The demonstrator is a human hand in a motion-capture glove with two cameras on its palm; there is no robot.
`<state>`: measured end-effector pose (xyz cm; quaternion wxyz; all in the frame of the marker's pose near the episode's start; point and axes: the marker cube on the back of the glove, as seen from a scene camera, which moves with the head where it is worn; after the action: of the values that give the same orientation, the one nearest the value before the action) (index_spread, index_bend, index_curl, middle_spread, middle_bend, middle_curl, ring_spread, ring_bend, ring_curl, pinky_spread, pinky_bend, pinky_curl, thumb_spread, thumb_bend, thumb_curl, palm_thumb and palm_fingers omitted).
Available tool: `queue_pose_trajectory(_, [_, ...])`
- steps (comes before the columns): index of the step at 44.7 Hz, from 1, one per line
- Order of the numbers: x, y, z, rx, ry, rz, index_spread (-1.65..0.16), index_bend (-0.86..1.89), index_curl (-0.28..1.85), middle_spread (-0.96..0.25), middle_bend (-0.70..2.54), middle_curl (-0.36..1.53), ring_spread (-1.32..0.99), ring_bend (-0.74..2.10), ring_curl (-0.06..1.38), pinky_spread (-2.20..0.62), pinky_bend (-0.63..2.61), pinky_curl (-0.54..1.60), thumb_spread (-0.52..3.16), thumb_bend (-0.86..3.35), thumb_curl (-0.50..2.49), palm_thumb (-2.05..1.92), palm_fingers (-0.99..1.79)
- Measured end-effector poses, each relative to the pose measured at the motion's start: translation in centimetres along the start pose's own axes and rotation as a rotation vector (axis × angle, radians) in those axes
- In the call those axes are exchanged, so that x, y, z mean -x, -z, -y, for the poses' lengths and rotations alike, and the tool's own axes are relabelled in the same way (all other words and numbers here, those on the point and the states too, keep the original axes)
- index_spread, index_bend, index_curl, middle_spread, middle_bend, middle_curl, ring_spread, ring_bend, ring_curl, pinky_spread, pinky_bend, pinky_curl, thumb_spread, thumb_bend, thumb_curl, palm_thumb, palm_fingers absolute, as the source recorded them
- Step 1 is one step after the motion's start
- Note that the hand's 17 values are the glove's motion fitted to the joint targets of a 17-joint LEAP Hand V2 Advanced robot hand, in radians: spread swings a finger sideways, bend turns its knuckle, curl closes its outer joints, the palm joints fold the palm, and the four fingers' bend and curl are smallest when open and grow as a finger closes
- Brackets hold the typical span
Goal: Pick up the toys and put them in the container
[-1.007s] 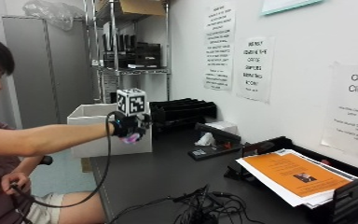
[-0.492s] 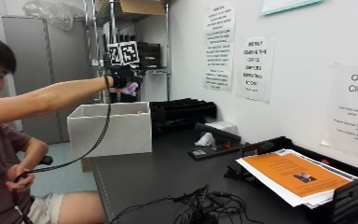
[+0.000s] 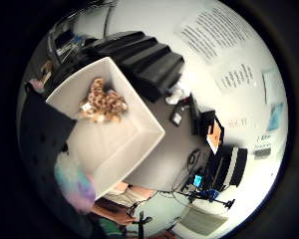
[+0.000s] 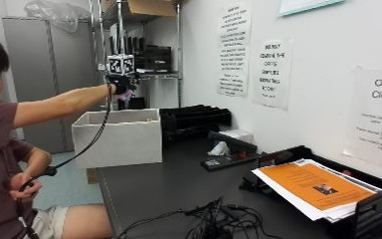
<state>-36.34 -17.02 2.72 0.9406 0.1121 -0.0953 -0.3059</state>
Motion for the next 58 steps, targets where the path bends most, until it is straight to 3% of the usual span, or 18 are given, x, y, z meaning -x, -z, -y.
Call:
queue_pose_trajectory(13, [1.1,-3.4,1.0,0.119,-0.02,-0.171,-0.31,0.74,0.9,-0.21,1.28,0.89,-0.35,1.43,0.71,-0.39,1.15,0.56,0.69,0.0,0.95,0.56,0.97])
queue_pose_trajectory(25, [-0.2,-3.3,0.5,0.169,-0.109,-0.175,-0.34,0.57,0.97,-0.23,1.21,0.87,-0.33,1.43,0.68,-0.38,1.16,0.54,0.74,-0.01,0.95,0.55,0.93])
queue_pose_trajectory(26, [-0.4,-3.3,0.3,0.208,-0.126,-0.175,-0.33,0.53,0.97,-0.27,0.96,0.84,-0.33,1.5,0.7,-0.38,1.26,0.57,0.82,0.04,0.95,0.61,0.68])
queue_pose_trajectory(28, [-0.7,-3.4,-0.1,0.297,-0.149,-0.175,-0.32,0.5,0.98,-0.28,0.76,0.8,-0.32,1.57,0.71,-0.37,1.28,0.58,0.89,0.0,0.91,0.54,0.54])
queue_pose_trajectory(29, [-0.9,-3.4,-0.3,0.337,-0.159,-0.176,-0.31,0.42,0.97,-0.28,1.03,0.86,-0.31,1.47,0.68,-0.36,1.2,0.55,0.88,-0.05,0.89,0.48,0.67])
queue_pose_trajectory(30, [-1.0,-3.5,-0.5,0.374,-0.174,-0.178,-0.31,0.34,0.93,-0.29,1.03,0.83,-0.31,1.44,0.66,-0.35,1.16,0.53,0.93,-0.08,0.85,0.4,0.59])
queue_pose_trajectory(31, [-1.2,-3.6,-0.7,0.409,-0.195,-0.18,-0.3,0.25,0.91,-0.29,1.01,0.81,-0.31,1.42,0.65,-0.34,1.17,0.53,0.97,-0.08,0.83,0.36,0.46])
queue_pose_trajectory(32, [-1.3,-3.8,-0.9,0.44,-0.221,-0.183,-0.27,0.08,0.86,-0.28,0.93,0.79,-0.3,1.35,0.64,-0.3,1.18,0.55,1.0,-0.12,0.79,0.27,0.07])
queue_pose_trajectory(33, [-1.5,-3.9,-1.1,0.466,-0.245,-0.185,-0.25,0.08,0.87,-0.26,0.79,0.76,-0.28,1.35,0.67,-0.27,1.26,0.6,1.01,-0.11,0.76,0.23,-0.13])
queue_pose_trajectory(37, [-2.1,-4.0,-1.5,0.483,-0.288,-0.195,-0.2,0.01,0.7,-0.16,0.48,0.64,-0.19,1.07,0.56,-0.16,1.29,0.53,1.05,-0.1,0.67,0.09,-0.46])
queue_pose_trajectory(47, [-2.9,-3.0,-1.6,0.407,-0.214,-0.188,-0.13,0.01,0.47,-0.04,0.24,0.51,-0.08,0.79,0.41,-0.03,1.15,0.44,1.09,-0.04,0.55,-0.01,-0.35])
queue_pose_trajectory(58, [-5.7,1.8,-4.4,0.337,-0.243,-0.232,-0.11,0.05,0.34,-0.02,0.18,0.46,-0.04,0.67,0.36,0.01,1.01,0.38,1.13,-0.03,0.46,-0.02,-0.25])
